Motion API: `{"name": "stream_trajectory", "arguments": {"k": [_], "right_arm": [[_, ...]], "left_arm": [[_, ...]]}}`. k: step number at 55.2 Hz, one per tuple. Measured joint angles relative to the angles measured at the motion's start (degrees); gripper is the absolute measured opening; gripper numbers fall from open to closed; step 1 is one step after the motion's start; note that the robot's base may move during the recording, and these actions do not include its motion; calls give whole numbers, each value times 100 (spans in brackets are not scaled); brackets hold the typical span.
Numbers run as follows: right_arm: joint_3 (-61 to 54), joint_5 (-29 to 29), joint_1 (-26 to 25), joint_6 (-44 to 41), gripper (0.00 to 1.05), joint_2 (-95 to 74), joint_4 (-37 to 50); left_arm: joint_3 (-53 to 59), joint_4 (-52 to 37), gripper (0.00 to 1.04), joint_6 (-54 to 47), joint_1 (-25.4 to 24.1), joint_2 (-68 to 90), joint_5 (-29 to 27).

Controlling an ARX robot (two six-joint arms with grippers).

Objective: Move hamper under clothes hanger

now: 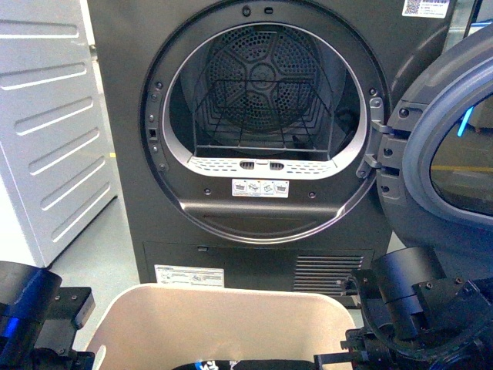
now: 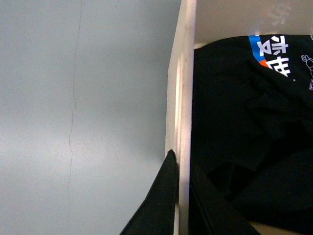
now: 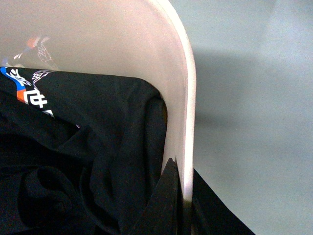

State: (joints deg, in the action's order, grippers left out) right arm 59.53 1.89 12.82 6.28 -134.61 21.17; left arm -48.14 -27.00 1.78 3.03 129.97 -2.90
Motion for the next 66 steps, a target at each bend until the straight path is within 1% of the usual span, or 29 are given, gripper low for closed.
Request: {"name": "stream_trajectory", "arguments": {"k": [66], "right_arm": [[-77, 46, 39, 17, 3, 101, 105]], "left_arm": [[-33, 13, 4, -13, 22, -76, -57]]}}
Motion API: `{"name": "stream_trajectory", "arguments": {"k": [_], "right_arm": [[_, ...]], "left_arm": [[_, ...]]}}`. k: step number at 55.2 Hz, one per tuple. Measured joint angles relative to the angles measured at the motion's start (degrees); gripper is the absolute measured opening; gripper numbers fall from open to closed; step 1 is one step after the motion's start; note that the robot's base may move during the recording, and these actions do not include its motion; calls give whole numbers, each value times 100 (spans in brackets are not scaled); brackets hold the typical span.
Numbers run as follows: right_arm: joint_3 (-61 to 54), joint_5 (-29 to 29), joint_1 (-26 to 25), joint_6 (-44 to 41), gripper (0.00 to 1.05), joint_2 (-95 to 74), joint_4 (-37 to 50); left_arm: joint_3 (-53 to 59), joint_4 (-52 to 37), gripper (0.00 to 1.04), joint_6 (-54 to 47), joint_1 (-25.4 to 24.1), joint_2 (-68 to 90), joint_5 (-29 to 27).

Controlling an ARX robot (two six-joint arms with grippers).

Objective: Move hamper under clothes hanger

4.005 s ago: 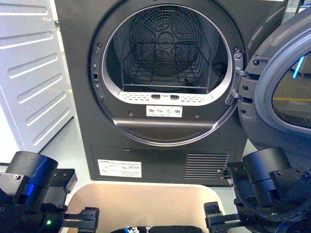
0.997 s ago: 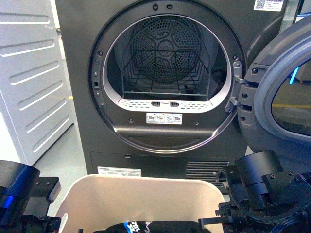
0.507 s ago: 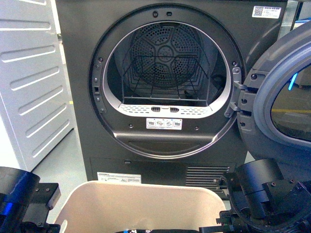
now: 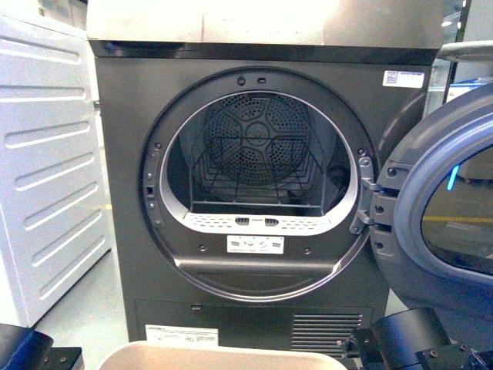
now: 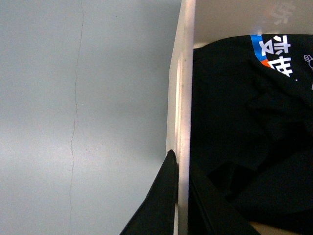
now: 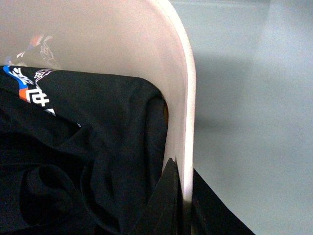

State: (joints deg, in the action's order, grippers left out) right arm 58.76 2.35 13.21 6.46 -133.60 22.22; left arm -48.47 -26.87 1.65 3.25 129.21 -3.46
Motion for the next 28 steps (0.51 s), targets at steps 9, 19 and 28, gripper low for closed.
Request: {"name": "stream_trajectory", "arguments": {"k": [9, 19, 28], "right_arm": [[4, -77, 118, 2, 3, 0, 4], [7, 46, -44, 2, 3, 22, 7], [0, 37, -79, 4, 3, 26, 11]], "left_arm": [[2, 0, 4, -4, -92, -2, -103], [-31, 0, 4, -4, 31, -22, 33], [-48, -2, 4, -2, 66, -31, 46]]}}
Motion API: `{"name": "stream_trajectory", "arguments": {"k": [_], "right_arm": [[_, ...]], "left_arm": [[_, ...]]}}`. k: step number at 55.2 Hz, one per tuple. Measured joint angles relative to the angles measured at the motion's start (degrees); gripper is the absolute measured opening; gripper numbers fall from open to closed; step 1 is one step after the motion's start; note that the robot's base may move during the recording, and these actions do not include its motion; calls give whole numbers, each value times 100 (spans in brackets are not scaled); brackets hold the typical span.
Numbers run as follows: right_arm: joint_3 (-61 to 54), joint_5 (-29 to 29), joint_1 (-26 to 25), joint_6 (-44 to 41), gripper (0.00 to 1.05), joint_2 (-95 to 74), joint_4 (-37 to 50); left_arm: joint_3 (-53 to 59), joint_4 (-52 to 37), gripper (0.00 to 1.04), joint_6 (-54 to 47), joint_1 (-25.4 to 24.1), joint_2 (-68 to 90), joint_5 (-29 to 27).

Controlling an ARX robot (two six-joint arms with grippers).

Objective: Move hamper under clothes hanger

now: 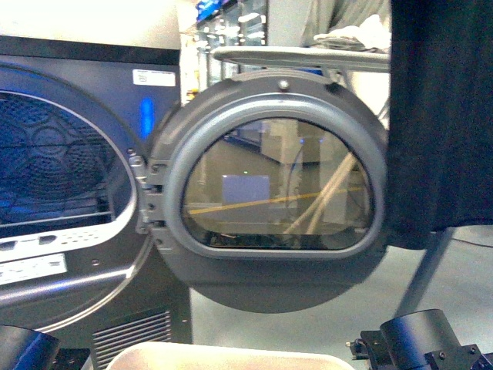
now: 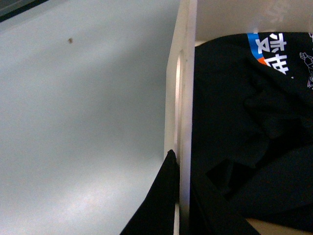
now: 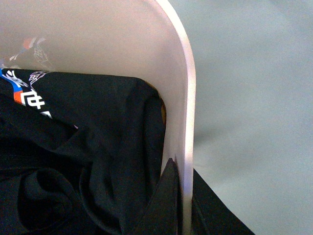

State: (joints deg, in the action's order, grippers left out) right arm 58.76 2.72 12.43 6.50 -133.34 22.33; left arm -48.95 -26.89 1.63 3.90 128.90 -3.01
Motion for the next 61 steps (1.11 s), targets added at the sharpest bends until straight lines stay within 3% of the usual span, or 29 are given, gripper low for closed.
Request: {"name": "stream_trajectory", "arguments": {"k": [61], "right_arm": [[-2, 0, 44, 0, 3, 9, 0]], "left_arm": [[7, 0, 4, -2, -48, -4, -42]]}}
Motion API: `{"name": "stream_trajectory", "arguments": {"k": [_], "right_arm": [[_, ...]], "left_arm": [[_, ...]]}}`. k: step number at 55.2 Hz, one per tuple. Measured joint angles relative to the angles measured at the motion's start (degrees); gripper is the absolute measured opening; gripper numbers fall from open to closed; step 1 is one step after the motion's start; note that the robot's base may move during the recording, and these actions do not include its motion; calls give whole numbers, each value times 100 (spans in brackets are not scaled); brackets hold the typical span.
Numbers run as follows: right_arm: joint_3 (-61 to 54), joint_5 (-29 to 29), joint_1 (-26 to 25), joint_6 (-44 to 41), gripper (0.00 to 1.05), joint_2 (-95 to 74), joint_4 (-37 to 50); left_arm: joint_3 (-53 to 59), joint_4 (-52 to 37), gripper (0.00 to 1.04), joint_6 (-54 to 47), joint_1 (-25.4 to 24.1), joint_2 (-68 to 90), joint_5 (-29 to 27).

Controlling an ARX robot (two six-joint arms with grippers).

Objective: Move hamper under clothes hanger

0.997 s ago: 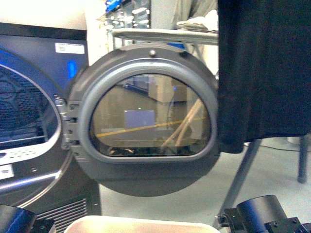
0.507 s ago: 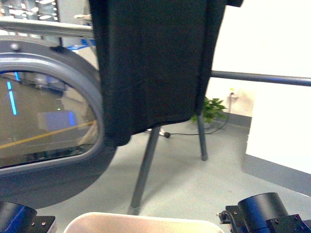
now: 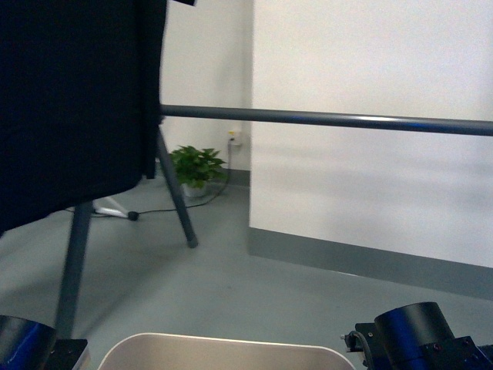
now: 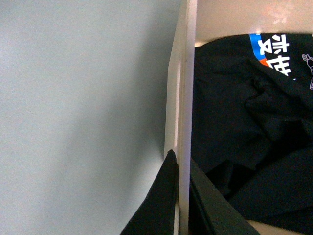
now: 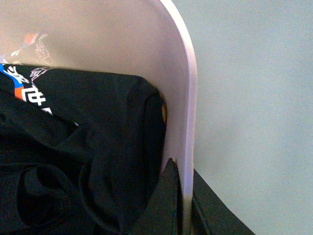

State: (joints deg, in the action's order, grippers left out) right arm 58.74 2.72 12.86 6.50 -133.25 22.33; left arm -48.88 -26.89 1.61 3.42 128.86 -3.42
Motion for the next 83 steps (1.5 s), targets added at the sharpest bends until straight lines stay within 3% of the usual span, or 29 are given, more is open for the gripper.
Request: {"name": "stream_trajectory", "arguments": {"k": [68, 71, 74, 78, 83], "right_arm": [[-11, 15, 0, 0, 3, 0, 0], [-11, 11, -9, 0, 3, 0, 4], [-149, 387, 17, 173, 3, -90, 625], [-234, 1296, 146, 640, 3, -531, 2514], [-50, 1281, 168, 756, 3, -761, 3108]], "left_arm": [[7, -17, 4, 4, 11, -11, 7], [188, -813, 4, 79, 4, 144, 28], [323, -1668, 4, 98, -7, 334, 9], [363, -3329, 4, 160, -72, 778, 109], [254, -3665, 4, 203, -83, 868, 109]]}}
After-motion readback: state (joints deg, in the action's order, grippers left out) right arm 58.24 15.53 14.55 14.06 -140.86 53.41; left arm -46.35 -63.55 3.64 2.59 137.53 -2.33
